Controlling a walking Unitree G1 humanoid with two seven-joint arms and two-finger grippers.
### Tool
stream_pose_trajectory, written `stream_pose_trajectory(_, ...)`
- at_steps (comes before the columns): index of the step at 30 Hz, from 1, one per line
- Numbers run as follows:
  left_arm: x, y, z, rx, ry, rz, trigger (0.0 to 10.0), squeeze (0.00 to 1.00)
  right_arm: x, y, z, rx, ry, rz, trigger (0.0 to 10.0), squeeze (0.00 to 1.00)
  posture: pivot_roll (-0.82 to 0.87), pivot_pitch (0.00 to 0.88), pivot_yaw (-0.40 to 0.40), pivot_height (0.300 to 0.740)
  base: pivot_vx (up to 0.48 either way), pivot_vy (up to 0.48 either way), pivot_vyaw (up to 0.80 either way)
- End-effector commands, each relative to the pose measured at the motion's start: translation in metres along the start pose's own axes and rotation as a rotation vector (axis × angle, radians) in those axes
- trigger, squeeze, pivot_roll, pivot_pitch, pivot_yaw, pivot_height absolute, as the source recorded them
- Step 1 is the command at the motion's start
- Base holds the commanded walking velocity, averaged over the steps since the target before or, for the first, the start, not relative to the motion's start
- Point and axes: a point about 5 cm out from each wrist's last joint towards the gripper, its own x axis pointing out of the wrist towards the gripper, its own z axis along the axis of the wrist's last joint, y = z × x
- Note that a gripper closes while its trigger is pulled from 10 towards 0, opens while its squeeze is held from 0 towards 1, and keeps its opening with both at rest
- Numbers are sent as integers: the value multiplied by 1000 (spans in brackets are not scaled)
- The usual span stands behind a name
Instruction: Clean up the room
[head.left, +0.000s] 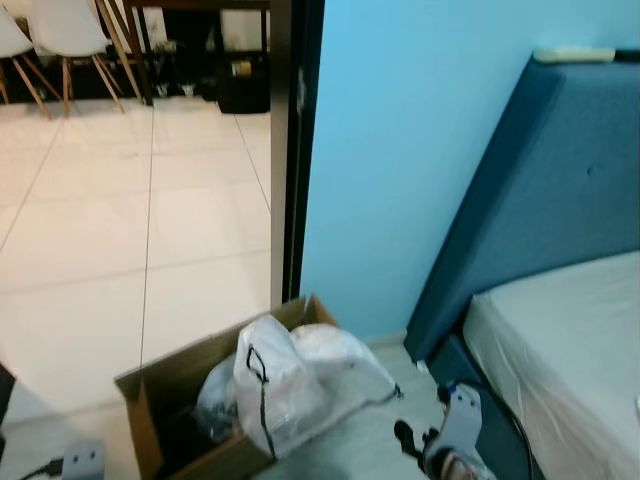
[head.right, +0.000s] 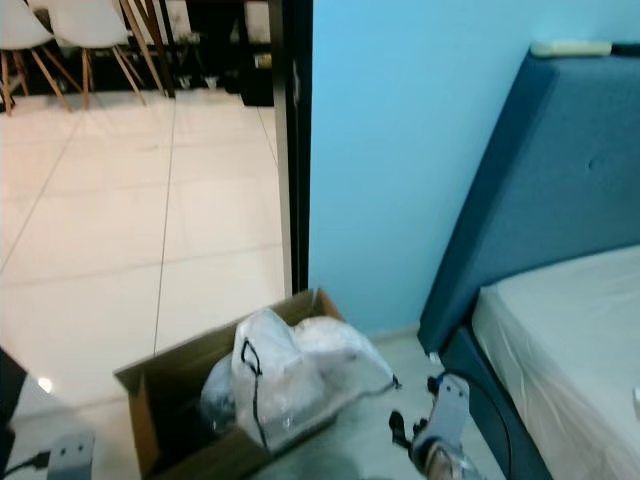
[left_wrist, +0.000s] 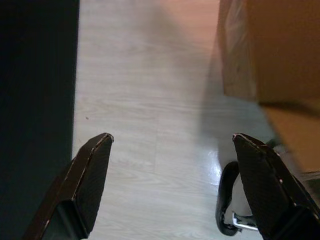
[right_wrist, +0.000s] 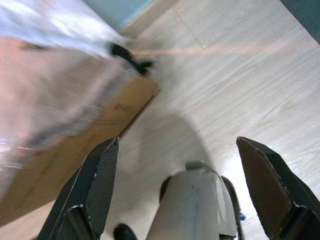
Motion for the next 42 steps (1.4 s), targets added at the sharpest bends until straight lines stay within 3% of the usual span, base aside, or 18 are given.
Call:
stream_pose_trajectory(1,0,1,-2,-2,15,6,10000,0,-1,-3,-3,-1,8,-15,10000,0,43,0,-85,677,0,0,0)
stream_pose_trajectory(23,-7,-22,-22,51,69,-98,10000,0,-3,-8,-15,-29,43,-43,10000,0,34,0,-86,732,0,0,0)
stream_pose_trajectory(34,-10,-26,-34,71,100,-151,10000,0,-6,-14,-29,-69,106,-64,10000,0,26,0,-90,732,0,0,-730)
stream_pose_trajectory(42,-15,-39,-42,99,118,-203,10000,0,-8,-16,-33,-81,122,-74,10000,0,22,0,-93,732,0,-472,-725)
